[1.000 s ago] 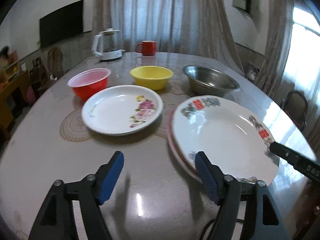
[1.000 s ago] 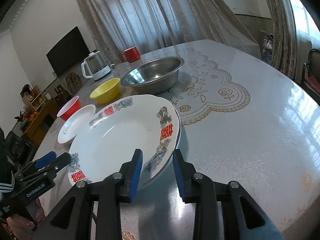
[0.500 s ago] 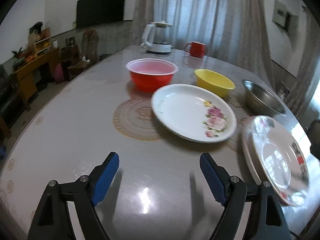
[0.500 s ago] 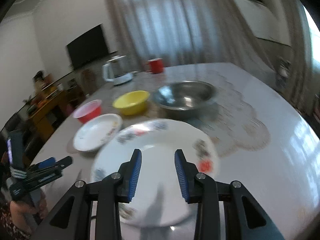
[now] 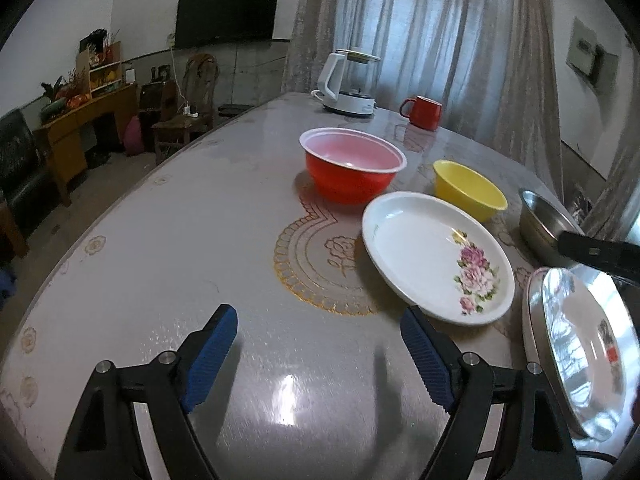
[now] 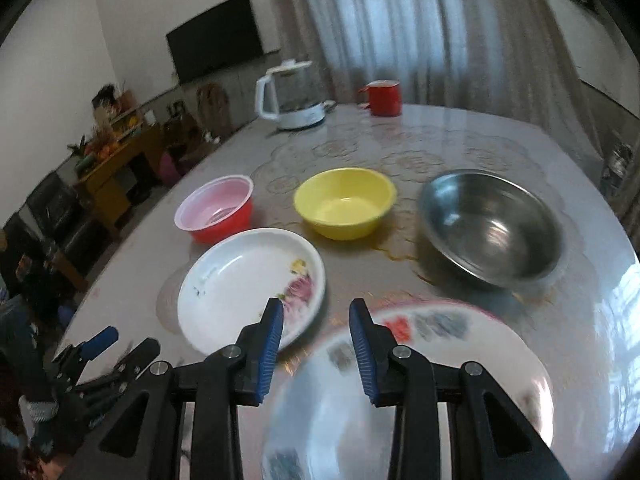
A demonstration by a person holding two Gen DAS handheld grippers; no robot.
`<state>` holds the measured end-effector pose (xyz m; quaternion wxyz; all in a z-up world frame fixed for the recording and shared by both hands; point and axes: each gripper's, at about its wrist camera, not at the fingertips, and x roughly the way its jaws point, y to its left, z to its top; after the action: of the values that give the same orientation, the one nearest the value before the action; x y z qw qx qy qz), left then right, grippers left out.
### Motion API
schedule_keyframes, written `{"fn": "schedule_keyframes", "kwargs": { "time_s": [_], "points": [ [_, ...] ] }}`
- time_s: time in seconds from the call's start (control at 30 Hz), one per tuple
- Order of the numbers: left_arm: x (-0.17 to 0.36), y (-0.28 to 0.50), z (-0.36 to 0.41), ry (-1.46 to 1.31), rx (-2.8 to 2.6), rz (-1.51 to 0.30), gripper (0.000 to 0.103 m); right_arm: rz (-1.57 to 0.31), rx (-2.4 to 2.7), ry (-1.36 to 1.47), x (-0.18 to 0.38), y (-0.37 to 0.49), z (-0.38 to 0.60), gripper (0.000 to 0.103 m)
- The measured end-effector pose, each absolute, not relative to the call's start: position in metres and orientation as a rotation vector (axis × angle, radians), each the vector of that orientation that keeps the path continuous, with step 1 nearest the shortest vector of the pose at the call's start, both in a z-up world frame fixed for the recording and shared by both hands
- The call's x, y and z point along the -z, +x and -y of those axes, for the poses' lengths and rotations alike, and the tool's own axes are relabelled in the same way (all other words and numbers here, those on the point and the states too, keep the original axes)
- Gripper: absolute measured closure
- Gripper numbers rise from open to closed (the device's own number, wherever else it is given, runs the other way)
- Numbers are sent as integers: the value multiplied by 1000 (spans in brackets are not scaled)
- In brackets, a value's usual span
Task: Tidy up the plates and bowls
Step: 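Grasp the rim of the white rose plate with the right gripper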
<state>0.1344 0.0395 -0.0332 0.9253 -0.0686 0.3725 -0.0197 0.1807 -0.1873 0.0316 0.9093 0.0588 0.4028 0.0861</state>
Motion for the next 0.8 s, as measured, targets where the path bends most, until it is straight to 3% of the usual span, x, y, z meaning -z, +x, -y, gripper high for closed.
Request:
{"fn": "schedule_keyframes", "kwargs": {
  "time_s": [0.23,0.5,0.67,0.8],
  "points": [
    [26,151,-43,-161,55,-760,19,-1011,-177,105,3,243,169,75],
    [30,186,-25,-104,107,-780,22,-1076,-173,139,17,265,172,83],
    [41,208,-12,-70,158,-850,58,-1108,-168,114,27,274,171,88],
    [46,218,-13,-109,184,-892,65,-1119,-154,81,30,277,167,87]
  ]
}}
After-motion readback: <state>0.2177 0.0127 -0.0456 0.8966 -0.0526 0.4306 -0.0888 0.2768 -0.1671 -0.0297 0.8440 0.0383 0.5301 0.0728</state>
